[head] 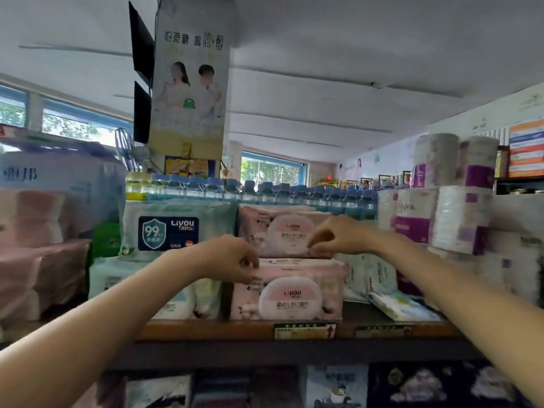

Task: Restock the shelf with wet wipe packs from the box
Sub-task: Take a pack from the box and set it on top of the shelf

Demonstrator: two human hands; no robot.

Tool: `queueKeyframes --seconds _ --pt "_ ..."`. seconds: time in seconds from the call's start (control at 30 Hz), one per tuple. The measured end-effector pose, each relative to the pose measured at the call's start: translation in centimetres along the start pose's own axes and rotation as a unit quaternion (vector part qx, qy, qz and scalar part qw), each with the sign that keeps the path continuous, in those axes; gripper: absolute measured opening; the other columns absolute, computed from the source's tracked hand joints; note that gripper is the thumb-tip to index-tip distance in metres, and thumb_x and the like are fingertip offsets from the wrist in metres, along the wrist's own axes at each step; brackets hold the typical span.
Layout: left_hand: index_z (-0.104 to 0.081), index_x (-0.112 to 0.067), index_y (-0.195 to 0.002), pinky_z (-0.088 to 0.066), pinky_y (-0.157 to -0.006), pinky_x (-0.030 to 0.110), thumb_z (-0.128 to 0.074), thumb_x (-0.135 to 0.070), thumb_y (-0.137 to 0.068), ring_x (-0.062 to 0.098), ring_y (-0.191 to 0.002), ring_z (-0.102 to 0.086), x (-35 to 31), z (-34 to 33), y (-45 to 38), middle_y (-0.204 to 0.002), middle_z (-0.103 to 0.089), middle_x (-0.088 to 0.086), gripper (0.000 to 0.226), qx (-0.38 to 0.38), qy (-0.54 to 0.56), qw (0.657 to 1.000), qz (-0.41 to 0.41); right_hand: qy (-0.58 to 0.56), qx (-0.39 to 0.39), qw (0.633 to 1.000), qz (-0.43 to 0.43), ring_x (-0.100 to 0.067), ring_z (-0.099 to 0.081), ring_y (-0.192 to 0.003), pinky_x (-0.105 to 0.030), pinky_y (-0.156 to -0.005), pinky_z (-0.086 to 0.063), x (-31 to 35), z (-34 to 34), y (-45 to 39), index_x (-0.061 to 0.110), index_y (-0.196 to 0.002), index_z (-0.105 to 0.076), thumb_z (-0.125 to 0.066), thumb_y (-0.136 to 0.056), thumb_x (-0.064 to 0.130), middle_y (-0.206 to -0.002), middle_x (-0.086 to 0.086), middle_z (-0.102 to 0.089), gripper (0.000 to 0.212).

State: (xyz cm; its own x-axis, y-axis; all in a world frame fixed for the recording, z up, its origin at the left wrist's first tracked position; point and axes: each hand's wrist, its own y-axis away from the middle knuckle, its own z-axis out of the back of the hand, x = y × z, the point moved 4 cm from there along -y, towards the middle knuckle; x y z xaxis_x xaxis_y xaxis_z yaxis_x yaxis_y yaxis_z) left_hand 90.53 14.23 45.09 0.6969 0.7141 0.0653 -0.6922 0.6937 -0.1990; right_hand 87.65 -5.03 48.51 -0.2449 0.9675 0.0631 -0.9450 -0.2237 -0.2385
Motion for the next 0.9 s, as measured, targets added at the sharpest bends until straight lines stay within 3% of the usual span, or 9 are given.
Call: queueKeyframes --seconds 0.1,0.23,0.37,0.43,0.5,0.57,0.67,0.77,0.9 --pt "-0.057 -0.018 -0.125 -0.042 -0.087 0.024 -0.059 -0.033 -0.087 0.014 -0.106 -0.056 -0.2 0.2 -0.5 -0.122 -0.060 0.000 0.041 0.009 -0.006 1.000 -0.005 0.014 -0.016 0.999 -0.041 -0.003 -0.059 -0.075 -0.011 -0.067 -0.041 -1.8 -0.4 1.0 0.012 -0.108 -0.068 -0.055 -0.091 0.018 -0.103 0.000 -0.069 0.022" --pt "-0.058 -0.016 -0.123 -0.044 -0.090 0.021 -0.056 -0.029 -0.088 0.010 -0.107 -0.057 -1.9 0.2 -0.7 -0.122 -0.061 -0.001 0.037 -0.012 0.047 0.997 -0.058 0.027 -0.015 0.997 -0.064 -0.013 -0.060 -0.095 -0.022 -0.084 -0.045 -1.8 -1.2 2.5 0.013 -0.109 -0.068 -0.053 -0.092 0.016 -0.112 -0.001 -0.066 0.023" --pt "-0.061 -0.019 -0.118 -0.045 -0.097 0.032 -0.053 -0.025 -0.090 0.011 -0.110 -0.056 -4.4 0.5 -0.7 -0.121 -0.062 -0.002 0.030 -0.105 0.045 0.988 -0.109 0.034 -0.031 0.994 -0.097 -0.013 -0.058 -0.104 -0.025 -0.091 -0.042 -0.7 -0.6 4.5 0.013 -0.112 -0.067 -0.048 -0.093 0.011 -0.117 -0.001 -0.065 0.027" --pt "-0.063 -0.017 -0.114 -0.046 -0.092 0.027 -0.052 -0.021 -0.090 0.010 -0.104 -0.057 -6.2 0.7 -0.6 -0.117 -0.063 0.000 0.027 -0.147 0.075 0.975 -0.149 0.030 -0.046 0.991 -0.119 -0.015 -0.059 -0.105 -0.022 -0.089 -0.044 -0.2 -0.5 6.6 0.014 -0.112 -0.067 -0.047 -0.094 0.010 -0.116 -0.002 -0.066 0.027" --pt "-0.065 -0.015 -0.110 -0.045 -0.086 0.023 -0.051 -0.017 -0.089 0.010 -0.095 -0.057 -8.8 0.4 0.0 -0.112 -0.065 0.002 0.025 -0.173 0.123 0.958 -0.194 0.046 -0.045 0.988 -0.140 -0.013 -0.058 -0.107 -0.008 -0.078 -0.039 0.6 -0.9 9.5 0.015 -0.114 -0.065 -0.045 -0.094 0.009 -0.117 0.000 -0.065 0.029" --pt "-0.066 -0.015 -0.106 -0.046 -0.086 0.027 -0.051 -0.016 -0.087 0.013 -0.094 -0.059 -11.6 -0.7 0.6 -0.106 -0.066 0.002 0.024 -0.178 0.158 0.941 -0.239 0.059 -0.033 0.984 -0.167 -0.008 -0.056 -0.104 -0.007 -0.072 -0.035 1.2 -1.7 13.1 0.015 -0.116 -0.064 -0.045 -0.095 0.009 -0.116 0.002 -0.065 0.029" --pt "-0.066 -0.013 -0.103 -0.045 -0.077 0.027 -0.052 -0.015 -0.086 0.016 -0.089 -0.059 -17.4 -4.5 2.2 -0.103 -0.066 0.004 0.022 -0.111 0.171 0.917 -0.342 0.027 -0.011 0.970 -0.241 -0.006 -0.059 -0.090 -0.016 -0.072 -0.039 1.7 -4.4 20.1 0.019 -0.111 -0.066 -0.048 -0.093 0.013 -0.105 0.005 -0.067 0.026" --pt "-0.063 -0.014 -0.111 -0.049 -0.081 0.030 -0.053 -0.016 -0.089 0.018 -0.095 -0.060 -24.2 -9.4 4.9 -0.108 -0.064 0.004 0.024 -0.011 0.189 0.887 -0.421 0.006 0.026 0.941 -0.336 0.006 -0.053 -0.071 -0.007 -0.061 -0.036 2.8 -8.2 29.3 0.020 -0.110 -0.066 -0.052 -0.093 0.024 -0.091 0.013 -0.064 0.022" --pt "-0.062 -0.012 -0.111 -0.048 -0.083 0.026 -0.052 -0.016 -0.091 0.018 -0.102 -0.061 -34.7 -15.2 11.3 -0.111 -0.065 0.004 0.023 0.108 0.191 0.827 -0.518 -0.045 0.052 0.869 -0.490 -0.002 -0.058 -0.085 -0.016 -0.074 -0.043 6.0 -12.4 44.8 0.021 -0.106 -0.068 -0.055 -0.088 0.041 -0.095 0.009 -0.065 0.029"
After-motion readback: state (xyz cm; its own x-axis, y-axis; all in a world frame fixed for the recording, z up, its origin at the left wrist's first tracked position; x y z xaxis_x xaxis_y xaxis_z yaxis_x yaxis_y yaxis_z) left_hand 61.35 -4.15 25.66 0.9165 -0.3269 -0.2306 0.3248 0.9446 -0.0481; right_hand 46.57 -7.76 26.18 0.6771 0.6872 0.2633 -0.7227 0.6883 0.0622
